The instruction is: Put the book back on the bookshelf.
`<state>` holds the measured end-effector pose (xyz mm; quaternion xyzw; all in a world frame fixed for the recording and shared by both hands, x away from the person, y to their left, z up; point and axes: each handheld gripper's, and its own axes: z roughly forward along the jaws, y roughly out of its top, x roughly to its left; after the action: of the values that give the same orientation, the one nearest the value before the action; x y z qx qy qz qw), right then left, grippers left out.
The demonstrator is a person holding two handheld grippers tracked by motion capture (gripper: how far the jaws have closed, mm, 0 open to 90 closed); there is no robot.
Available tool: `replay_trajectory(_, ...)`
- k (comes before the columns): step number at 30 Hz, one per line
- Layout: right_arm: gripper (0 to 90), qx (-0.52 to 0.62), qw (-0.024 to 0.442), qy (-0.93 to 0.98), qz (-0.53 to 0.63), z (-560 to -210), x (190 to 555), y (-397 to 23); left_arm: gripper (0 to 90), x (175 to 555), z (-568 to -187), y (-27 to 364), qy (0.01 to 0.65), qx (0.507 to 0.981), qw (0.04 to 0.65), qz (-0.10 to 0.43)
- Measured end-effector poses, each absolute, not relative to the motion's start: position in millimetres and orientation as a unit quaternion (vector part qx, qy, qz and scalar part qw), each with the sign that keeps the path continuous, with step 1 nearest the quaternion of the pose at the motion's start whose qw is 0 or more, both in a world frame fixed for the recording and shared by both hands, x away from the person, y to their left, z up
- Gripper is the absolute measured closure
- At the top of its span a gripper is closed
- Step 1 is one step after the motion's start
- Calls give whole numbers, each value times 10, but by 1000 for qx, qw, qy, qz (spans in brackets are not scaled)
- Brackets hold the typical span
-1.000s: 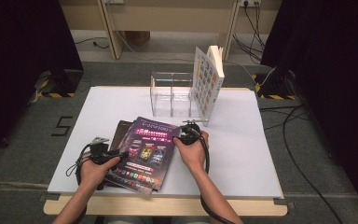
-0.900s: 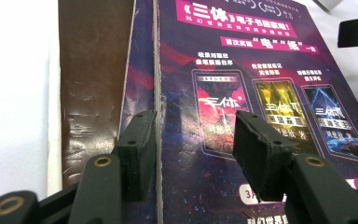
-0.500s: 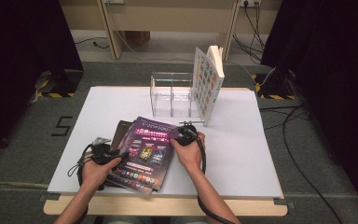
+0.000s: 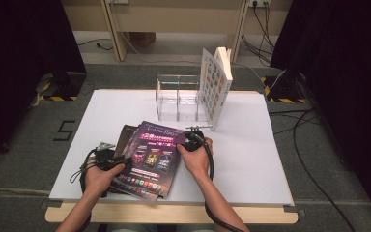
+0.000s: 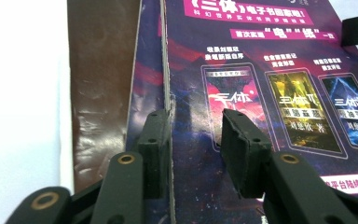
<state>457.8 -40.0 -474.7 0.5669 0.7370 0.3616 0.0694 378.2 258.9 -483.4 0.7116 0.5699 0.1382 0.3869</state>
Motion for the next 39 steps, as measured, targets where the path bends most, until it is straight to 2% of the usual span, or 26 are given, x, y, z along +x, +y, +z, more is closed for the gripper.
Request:
replay_trajectory(9,597,569,71,738,356,-4741,4575,-423,632,3680,-4820,2489,562,722,384,126)
replay_trajectory(14,596,570,72,735,359,-4712,4612,-459,588,3678,-4833,2506,566,714,397,116)
replay_trajectory(33,567,582,82,727,355,-4512,5033,-469,625,3652,-4837,2465,571,709,391,134)
replay_trajectory(39,562,590,65,720,360,-4552,5132,-454,627,3670,-4831,2462,570,712,387,135)
